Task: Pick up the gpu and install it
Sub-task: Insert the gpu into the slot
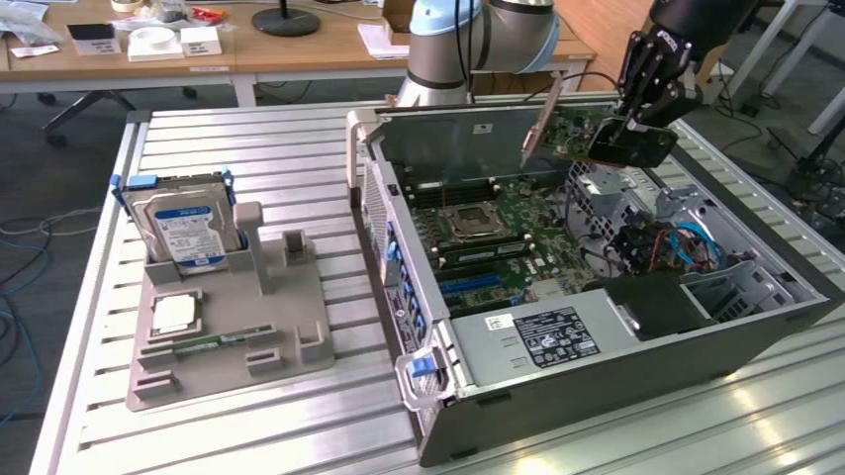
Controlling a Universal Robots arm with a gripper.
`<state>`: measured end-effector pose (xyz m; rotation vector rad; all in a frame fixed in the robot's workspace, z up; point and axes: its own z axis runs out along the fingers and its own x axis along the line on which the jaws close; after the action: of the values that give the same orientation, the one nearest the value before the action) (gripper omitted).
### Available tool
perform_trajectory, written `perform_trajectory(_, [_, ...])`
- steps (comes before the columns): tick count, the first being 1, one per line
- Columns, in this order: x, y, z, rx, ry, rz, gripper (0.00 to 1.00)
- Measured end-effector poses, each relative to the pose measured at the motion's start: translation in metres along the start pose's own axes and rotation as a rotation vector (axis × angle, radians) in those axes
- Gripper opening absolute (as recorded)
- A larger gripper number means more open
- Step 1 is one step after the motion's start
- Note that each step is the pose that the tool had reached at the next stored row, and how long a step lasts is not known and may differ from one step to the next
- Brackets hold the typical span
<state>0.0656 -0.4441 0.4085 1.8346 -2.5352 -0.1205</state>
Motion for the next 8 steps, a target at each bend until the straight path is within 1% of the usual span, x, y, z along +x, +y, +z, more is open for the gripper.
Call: perform_trajectory(8, [0.0,0.0,0.0,-0.0023,0.0043,-0.063,0.27])
